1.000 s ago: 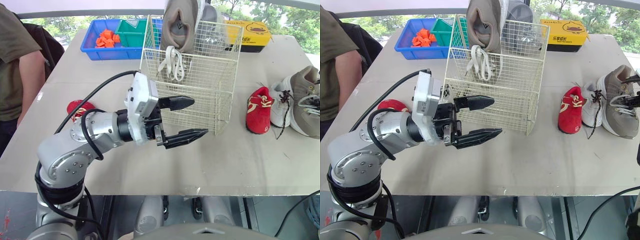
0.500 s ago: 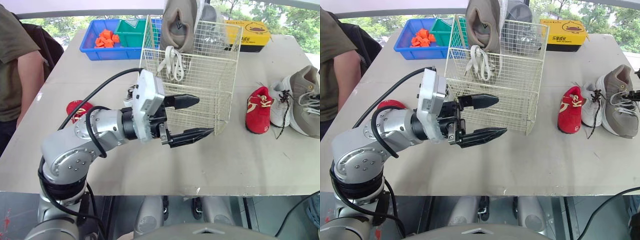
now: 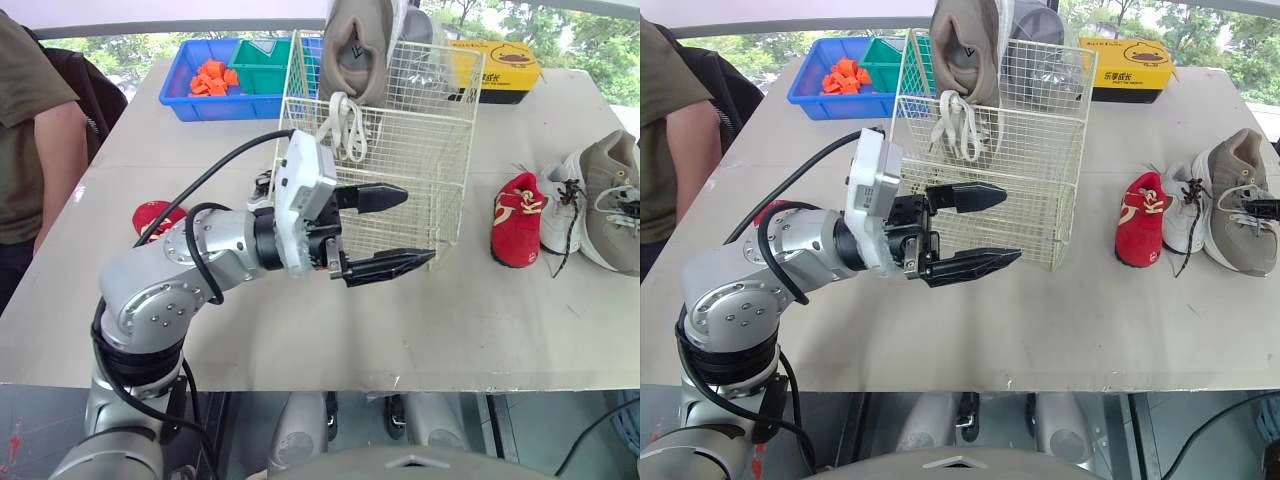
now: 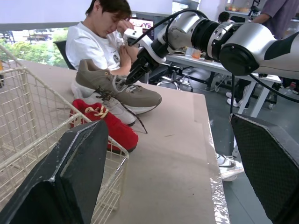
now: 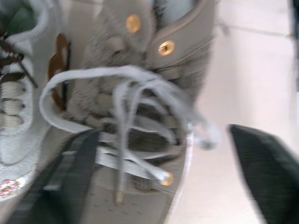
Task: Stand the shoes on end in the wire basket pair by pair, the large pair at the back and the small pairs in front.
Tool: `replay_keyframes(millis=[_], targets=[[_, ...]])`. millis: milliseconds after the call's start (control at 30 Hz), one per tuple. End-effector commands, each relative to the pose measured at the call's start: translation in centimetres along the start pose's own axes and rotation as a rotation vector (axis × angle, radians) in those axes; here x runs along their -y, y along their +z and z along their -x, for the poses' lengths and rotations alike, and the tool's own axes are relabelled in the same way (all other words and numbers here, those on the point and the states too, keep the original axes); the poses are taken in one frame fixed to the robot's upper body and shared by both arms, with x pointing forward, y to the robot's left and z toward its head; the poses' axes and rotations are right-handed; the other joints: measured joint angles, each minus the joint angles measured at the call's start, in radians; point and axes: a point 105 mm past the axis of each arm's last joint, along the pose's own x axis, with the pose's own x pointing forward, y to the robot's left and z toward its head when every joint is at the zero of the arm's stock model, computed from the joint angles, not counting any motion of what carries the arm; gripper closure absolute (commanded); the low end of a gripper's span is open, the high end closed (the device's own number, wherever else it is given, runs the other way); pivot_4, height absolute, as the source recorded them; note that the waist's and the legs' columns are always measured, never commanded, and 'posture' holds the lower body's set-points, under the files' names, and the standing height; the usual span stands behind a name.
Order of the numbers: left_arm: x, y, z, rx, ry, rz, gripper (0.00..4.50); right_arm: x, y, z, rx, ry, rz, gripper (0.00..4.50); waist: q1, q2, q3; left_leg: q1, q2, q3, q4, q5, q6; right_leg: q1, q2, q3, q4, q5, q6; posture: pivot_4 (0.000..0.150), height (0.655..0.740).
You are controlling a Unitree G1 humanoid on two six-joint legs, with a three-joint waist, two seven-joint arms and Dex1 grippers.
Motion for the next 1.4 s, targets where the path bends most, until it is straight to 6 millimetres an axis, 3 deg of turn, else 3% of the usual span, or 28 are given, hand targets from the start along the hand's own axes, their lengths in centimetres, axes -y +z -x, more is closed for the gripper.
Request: replay_keyframes(millis=[33, 400, 633, 867, 1100, 1400], targets=[[0.6, 0.6, 0.3, 0.030, -0.050, -0.021, 0.00, 0.5, 1.8, 1.8, 0.092, 0.037, -0.005, 0.06, 0.000, 0.000, 0.000, 0.000, 0.000, 0.000, 0.000, 0.000, 0.000, 0.000, 0.000, 0.000, 0.000, 0.000, 0.000, 0.150, 0.7400], [0.5, 1.9, 2.0, 0.070, -0.065, 0.012, 0.00, 0.1, 0.5, 3.0, 0.103, 0.174, -0.040, 0.06, 0.002, 0.000, 0.000, 0.000, 0.000, 0.000, 0.000, -0.002, 0.003, 0.000, 0.000, -0.001, -0.001, 0.000, 0.000, 0.150, 0.7400], [1.4, 1.3, 3.4, 0.047, -0.082, 0.043, 0.00, 0.4, 0.5, 3.3, 0.124, 0.168, -0.063, 0.06, -0.001, 0.002, 0.000, 0.001, 0.000, 0.000, 0.000, -0.001, 0.002, 0.000, 0.000, 0.000, 0.000, 0.000, 0.000, 0.150, 0.7400], [1.9, 1.9, 4.0, 0.040, -0.111, 0.025, 0.00, 0.0, 0.9, 2.2, 0.117, 0.148, -0.068, 0.06, -0.001, 0.002, 0.000, 0.001, 0.000, 0.001, 0.000, -0.002, 0.003, 0.000, -0.001, 0.000, 0.000, 0.000, 0.000, 0.150, 0.7400], [1.3, 2.3, 4.0, 0.007, -0.069, -0.037, 0.00, 1.1, 1.7, 1.0, 0.185, 0.008, -0.094, 0.06, 0.002, 0.002, 0.000, 0.000, 0.000, 0.001, 0.000, -0.001, 0.002, 0.000, 0.000, 0.000, 0.000, 0.000, 0.000, 0.150, 0.7400], [1.9, 2.0, 4.1, 0.012, -0.030, -0.028, 0.00, -1.0, -1.3, -2.3, 0.061, 0.038, -0.166, 0.06, -0.003, 0.002, 0.000, 0.000, 0.000, 0.002, 0.000, 0.000, 0.000, 0.000, 0.000, 0.001, 0.000, 0.000, 0.000, 0.150, 0.7400]])
